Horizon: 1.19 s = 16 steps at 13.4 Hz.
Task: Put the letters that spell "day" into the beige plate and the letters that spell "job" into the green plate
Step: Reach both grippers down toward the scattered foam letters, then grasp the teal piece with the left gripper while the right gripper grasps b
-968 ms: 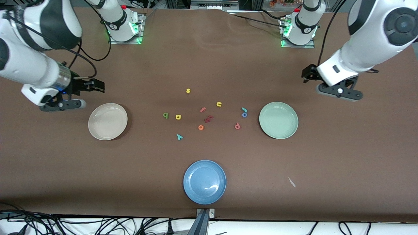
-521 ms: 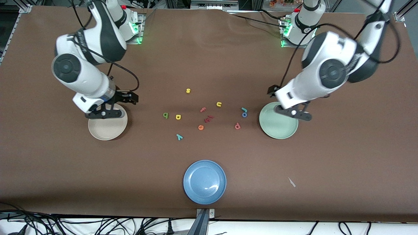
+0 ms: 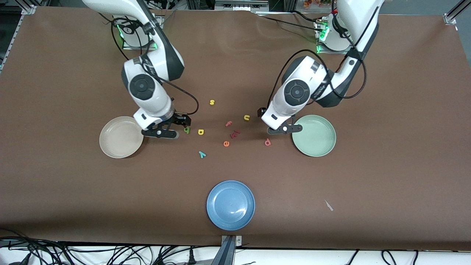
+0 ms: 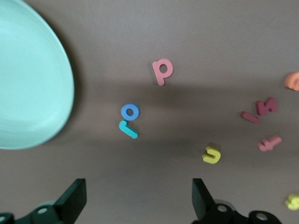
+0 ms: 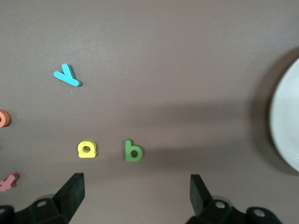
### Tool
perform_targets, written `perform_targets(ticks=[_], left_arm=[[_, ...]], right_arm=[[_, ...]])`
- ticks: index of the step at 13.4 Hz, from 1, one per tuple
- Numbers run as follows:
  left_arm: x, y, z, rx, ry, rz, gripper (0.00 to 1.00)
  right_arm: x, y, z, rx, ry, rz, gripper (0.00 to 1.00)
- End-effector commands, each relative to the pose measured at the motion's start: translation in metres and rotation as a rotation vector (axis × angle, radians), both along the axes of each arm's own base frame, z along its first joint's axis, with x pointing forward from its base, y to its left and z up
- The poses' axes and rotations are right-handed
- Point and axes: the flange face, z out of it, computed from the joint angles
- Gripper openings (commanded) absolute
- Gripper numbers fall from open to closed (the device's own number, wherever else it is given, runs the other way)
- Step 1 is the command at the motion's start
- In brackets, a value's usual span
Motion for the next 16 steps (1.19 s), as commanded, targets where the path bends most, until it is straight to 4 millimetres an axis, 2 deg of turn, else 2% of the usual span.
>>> perform_targets(ticks=[1, 3, 4, 5, 8, 10, 13, 15, 16], left_arm=[[-0.007, 0.006, -0.017, 0.035, 0.019, 0.083, 0.72], [-0.012, 0.008, -0.03, 0.05, 0.031, 0.116, 0.55], [-0.012, 0.009, -0.043, 0.064, 0.048, 0.15, 0.48], [-0.012, 0.012, -0.056, 0.074, 0.062, 0.163, 0.48], [-0.005, 0.016, -0.07, 0.062, 0.046, 0.209, 0.44], [-0.005, 0.018, -0.087, 0.056, 0.04, 0.223, 0.44], [-0.002, 0.021, -0.088, 0.063, 0.032, 0.219, 0.38], [0.003, 0.023, -0.109, 0.099, -0.018, 0.206, 0.38], [0.0, 0.02, -0.111, 0.113, -0.02, 0.237, 0.38]], right_arm=[[-0.012, -0.004, -0.029, 0.025, -0.046, -0.015, 1.0], [-0.017, 0.005, -0.056, 0.031, -0.055, -0.001, 1.0], [-0.017, 0.006, -0.062, 0.032, -0.058, 0.001, 1.0], [-0.018, 0.005, -0.068, 0.027, -0.05, 0.001, 1.0], [-0.019, 0.004, -0.085, 0.015, -0.034, 0.003, 0.99], [-0.017, 0.003, -0.09, 0.018, -0.042, 0.003, 0.94], [-0.017, 0.003, -0.098, 0.018, -0.044, 0.004, 0.87], [-0.018, 0.004, -0.102, 0.017, -0.039, 0.01, 0.79], [-0.018, 0.003, -0.103, 0.017, -0.038, 0.008, 0.73]])
